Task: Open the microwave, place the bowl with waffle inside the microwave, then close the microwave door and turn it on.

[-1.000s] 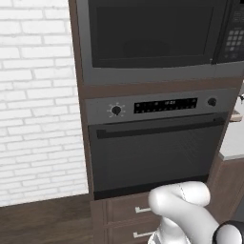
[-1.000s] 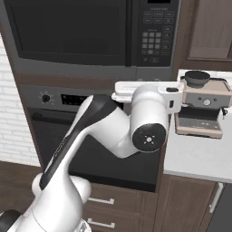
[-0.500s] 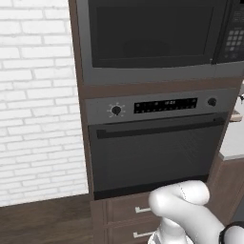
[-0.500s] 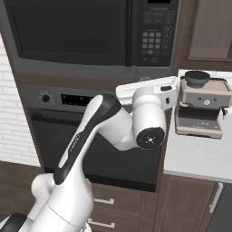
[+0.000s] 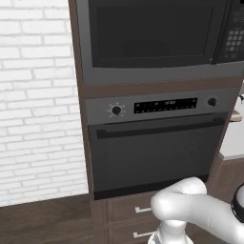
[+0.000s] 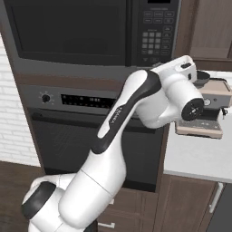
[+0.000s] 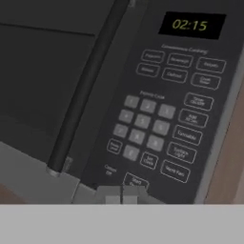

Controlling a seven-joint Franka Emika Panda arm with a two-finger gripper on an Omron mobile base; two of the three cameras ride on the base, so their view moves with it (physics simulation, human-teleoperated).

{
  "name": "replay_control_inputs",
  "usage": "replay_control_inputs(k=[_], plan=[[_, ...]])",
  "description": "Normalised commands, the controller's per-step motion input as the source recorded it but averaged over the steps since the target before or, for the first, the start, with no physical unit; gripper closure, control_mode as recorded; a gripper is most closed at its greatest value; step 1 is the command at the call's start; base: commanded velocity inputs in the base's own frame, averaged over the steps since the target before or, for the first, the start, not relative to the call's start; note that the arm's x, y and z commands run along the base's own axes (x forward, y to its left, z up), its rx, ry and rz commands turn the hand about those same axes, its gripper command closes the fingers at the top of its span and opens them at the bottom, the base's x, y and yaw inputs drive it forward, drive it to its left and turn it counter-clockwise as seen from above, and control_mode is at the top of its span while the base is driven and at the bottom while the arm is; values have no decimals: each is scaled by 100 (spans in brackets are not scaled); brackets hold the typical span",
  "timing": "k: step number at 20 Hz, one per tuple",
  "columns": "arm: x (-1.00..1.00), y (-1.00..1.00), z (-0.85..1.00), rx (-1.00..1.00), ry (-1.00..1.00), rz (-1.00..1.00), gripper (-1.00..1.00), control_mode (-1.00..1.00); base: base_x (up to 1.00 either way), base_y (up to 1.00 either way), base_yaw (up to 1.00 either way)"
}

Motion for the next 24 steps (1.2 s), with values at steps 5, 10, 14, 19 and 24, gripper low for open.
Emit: replay_control_inputs(k=[5,10,14,19,24], plan=[[29,0,-28,-3,4,1,100,-100,0,0,0],[18,8,-41,-5,0,0,100,-100,0,0,0],[1,9,-9,-5,-12,-1,100,-100,0,0,0],[0,35,0,-6,-15,-6,100,-100,0,0,0],[8,44,0,-9,-4,-12,100,-100,0,0,0]])
